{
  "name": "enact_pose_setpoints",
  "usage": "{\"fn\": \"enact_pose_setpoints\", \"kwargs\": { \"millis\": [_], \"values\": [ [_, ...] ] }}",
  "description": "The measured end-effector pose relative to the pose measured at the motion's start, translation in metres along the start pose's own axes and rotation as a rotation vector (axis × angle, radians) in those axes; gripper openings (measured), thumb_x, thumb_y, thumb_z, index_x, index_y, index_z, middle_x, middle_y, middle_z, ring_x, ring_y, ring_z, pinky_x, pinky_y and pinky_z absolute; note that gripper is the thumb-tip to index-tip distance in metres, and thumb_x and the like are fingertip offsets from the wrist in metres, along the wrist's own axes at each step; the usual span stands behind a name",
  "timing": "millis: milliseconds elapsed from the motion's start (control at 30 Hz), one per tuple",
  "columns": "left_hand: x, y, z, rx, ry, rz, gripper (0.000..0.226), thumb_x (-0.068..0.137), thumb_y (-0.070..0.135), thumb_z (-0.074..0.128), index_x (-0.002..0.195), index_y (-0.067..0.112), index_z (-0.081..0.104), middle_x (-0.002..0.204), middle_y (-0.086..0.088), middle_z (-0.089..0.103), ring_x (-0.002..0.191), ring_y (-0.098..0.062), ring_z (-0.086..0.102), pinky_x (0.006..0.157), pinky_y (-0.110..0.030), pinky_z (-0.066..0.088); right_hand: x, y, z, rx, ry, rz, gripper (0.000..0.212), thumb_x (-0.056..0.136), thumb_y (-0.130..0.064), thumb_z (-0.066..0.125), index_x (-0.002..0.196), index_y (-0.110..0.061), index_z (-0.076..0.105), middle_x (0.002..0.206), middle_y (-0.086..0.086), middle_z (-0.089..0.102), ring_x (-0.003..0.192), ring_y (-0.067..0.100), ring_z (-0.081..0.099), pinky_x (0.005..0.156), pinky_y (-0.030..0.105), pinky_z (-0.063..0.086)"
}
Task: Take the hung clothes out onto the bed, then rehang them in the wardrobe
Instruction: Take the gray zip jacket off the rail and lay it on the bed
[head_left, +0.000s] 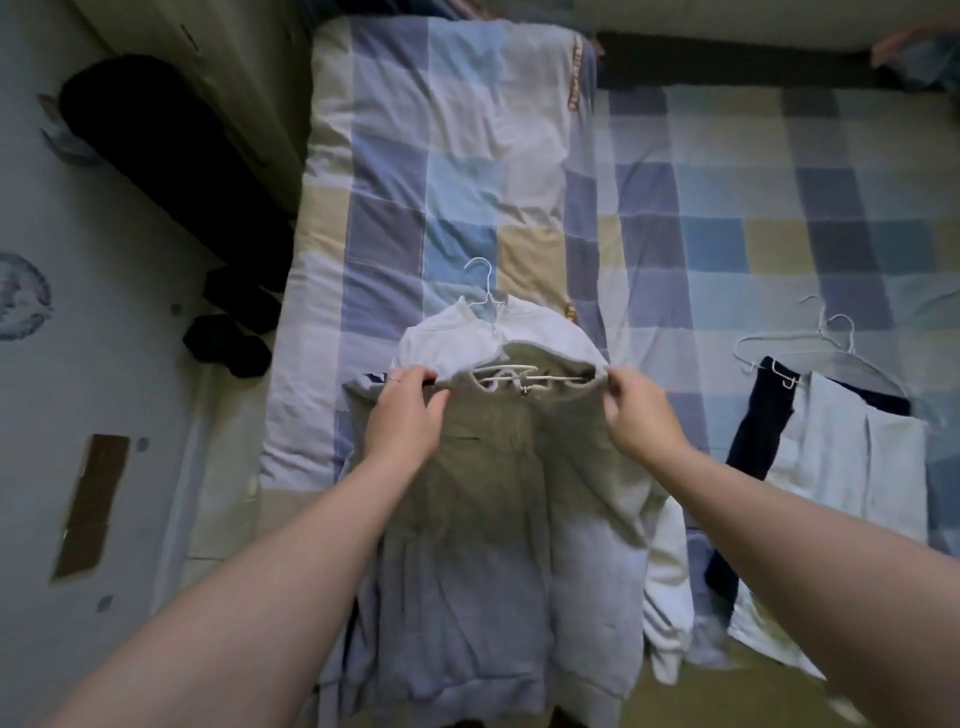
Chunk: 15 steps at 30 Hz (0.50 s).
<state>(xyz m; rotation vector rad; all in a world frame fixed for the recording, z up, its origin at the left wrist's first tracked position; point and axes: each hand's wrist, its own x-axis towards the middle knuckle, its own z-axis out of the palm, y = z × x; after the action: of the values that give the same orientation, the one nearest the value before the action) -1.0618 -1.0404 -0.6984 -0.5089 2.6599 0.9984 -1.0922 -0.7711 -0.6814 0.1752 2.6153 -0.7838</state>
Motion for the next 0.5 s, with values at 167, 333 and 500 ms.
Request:
{"fn": "enact_pose_setpoints", "kwargs": {
  "millis": [167,333,500],
  "values": [
    [-0.002,-0.006,0.011,-0.029,-0.133,-0.041,0.061,0.094,0.039,0.061,0.149,0.022,0.039,0.16,-0.009,0.026,0.146,-0.025,0.027,0.117,-0.034,0.024,-0.008,0.004,0.019,0.146,-0.149,0.057,0.066,0.098,-0.028,0.055,0.155,-0.017,0.023,0.162,0.001,0.018,0.149,0.013,0.015,0.121,0.036,0.017],
    [-0.033,0.006,-0.001,0.066,-0.198,-0.021,0.068,0.095,0.056,0.05,0.154,0.032,0.027,0.165,0.0,0.012,0.151,-0.022,0.007,0.121,-0.042,0.015,-0.064,-0.012,0.01,0.236,-0.128,0.125,0.064,0.101,-0.035,0.047,0.156,-0.022,0.017,0.162,-0.007,0.016,0.149,0.008,0.012,0.121,0.031,0.013],
    [-0.066,0.036,-0.022,0.102,-0.224,0.064,0.069,0.094,0.063,0.044,0.154,0.04,0.02,0.166,0.008,0.002,0.151,-0.017,-0.002,0.122,-0.045,0.01,-0.109,-0.027,-0.008,0.326,-0.035,0.1,0.064,0.1,-0.041,0.047,0.155,-0.026,0.019,0.162,-0.01,0.018,0.148,0.007,0.014,0.122,0.036,0.015]
  ]
}}
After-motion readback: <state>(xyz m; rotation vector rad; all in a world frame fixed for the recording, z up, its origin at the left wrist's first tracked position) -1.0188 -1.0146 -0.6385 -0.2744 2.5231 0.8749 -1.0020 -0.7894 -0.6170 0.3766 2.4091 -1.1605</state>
